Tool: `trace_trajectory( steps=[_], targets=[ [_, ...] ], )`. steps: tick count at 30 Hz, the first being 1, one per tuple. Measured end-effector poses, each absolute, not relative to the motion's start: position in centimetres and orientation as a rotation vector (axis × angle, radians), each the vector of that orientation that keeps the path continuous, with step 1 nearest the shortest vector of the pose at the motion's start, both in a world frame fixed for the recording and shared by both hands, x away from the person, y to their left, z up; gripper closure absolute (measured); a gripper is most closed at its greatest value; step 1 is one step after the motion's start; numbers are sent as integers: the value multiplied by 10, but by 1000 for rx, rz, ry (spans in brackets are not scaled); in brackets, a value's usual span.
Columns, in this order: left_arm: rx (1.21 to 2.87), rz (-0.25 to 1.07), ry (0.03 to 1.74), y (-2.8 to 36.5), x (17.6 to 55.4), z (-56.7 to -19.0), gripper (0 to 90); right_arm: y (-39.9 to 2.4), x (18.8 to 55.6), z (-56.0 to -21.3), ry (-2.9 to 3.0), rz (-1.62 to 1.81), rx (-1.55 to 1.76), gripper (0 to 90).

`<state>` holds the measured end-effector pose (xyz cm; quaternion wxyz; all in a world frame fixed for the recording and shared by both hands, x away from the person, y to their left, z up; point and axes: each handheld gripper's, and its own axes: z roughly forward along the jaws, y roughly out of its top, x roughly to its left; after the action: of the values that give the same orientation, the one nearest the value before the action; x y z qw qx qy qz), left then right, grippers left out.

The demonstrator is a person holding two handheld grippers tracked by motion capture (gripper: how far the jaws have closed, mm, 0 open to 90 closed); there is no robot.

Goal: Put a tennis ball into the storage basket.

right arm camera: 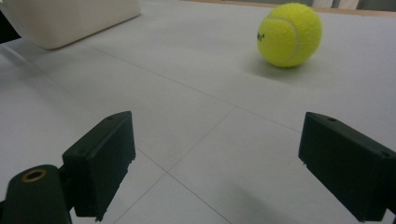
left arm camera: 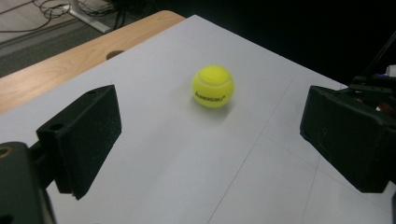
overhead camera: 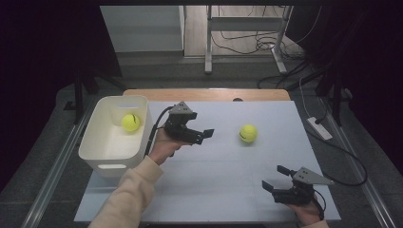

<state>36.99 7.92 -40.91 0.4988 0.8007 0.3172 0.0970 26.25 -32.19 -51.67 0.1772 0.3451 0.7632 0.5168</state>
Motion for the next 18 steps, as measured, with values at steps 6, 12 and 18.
trace_trajectory(
  steps=[6, 12, 18],
  targets=[
    [1944, 227, 776, 75, 375, -412, 61, -322, 263, -517, 2162, 1461, 980, 105],
    [1954, 226, 771, 68, 379, -414, 62, -320, 264, -518, 2164, 1462, 983, 105],
    [1966, 213, 766, 59, 383, -418, 63, -322, 263, -518, 2160, 1465, 982, 105]
  ],
)
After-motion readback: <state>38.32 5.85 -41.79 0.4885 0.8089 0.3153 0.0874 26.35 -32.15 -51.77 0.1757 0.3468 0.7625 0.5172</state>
